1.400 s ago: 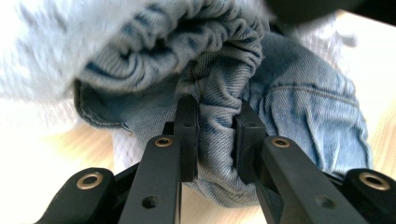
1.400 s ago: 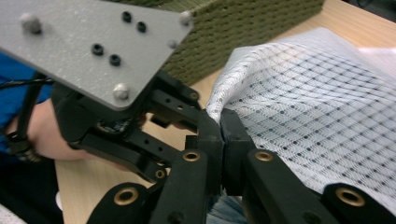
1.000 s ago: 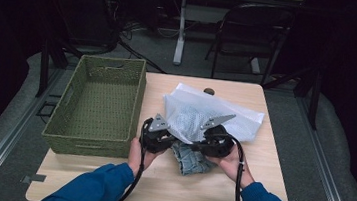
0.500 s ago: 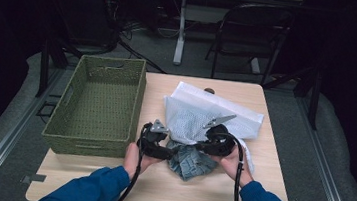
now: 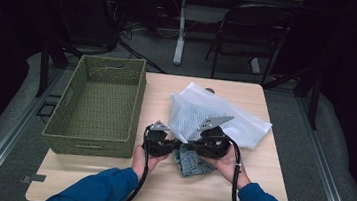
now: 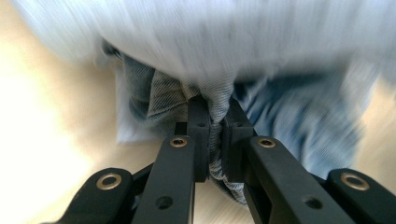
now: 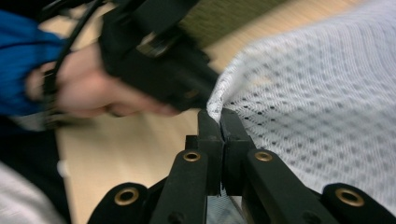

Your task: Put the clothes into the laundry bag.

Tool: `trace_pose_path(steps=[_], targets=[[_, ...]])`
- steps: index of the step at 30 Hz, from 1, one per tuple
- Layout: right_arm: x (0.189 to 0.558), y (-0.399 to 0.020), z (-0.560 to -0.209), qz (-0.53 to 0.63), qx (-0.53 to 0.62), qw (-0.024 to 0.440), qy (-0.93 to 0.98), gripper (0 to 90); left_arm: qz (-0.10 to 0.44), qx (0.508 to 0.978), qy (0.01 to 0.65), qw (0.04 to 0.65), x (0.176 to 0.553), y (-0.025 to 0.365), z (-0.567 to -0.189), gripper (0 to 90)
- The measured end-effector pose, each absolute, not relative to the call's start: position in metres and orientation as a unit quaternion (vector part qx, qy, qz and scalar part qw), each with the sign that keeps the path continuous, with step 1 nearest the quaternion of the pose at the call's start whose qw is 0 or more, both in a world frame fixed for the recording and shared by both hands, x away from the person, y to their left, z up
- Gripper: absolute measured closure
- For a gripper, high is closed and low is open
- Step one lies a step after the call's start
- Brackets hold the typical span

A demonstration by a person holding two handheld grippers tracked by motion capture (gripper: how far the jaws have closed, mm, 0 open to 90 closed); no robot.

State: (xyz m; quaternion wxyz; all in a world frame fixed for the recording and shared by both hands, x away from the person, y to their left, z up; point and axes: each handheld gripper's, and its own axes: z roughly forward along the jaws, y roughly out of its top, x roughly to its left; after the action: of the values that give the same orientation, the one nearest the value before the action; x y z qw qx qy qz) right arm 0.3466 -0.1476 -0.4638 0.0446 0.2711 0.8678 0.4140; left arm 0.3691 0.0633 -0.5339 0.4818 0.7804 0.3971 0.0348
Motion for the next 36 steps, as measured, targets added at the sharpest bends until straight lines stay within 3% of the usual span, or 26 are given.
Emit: trace_pose_path(steps=[4,6,11,16,20,22,27,34,36], targets=[[0.340,-0.147,-0.455,0.417,0.247,0.045,0.873,89.5,0.040,0.773,0.380,0.506,0.369,0.070,-0.508,84.6],[0.345,-0.150,-0.462,0.375,0.275,0.066,0.883,89.5,0.031,0.781,0.382,0.492,0.370,0.068,-0.514,84.4],[0.360,-0.155,-0.496,0.285,0.303,0.062,0.907,89.5,0.006,0.815,0.367,0.449,0.372,0.054,-0.541,81.4],[0.364,-0.165,-0.510,0.243,0.316,0.049,0.916,89.6,-0.025,0.844,0.336,0.418,0.373,0.055,-0.542,51.8],[0.366,-0.173,-0.512,0.231,0.318,0.050,0.918,89.6,0.005,0.851,0.322,0.415,0.369,0.066,-0.534,39.5],[0.368,-0.177,-0.513,0.225,0.319,0.054,0.919,89.6,0.055,0.863,0.314,0.391,0.368,0.067,-0.532,38.3],[0.374,-0.185,-0.512,0.221,0.324,0.056,0.918,89.5,0.101,0.872,0.327,0.351,0.380,0.049,-0.546,46.1],[0.374,-0.190,-0.511,0.233,0.324,0.046,0.916,89.5,0.113,0.876,0.337,0.326,0.401,0.034,-0.565,65.3],[0.374,-0.191,-0.511,0.237,0.325,0.042,0.915,89.4,0.098,0.873,0.338,0.336,0.406,0.036,-0.569,64.6]])
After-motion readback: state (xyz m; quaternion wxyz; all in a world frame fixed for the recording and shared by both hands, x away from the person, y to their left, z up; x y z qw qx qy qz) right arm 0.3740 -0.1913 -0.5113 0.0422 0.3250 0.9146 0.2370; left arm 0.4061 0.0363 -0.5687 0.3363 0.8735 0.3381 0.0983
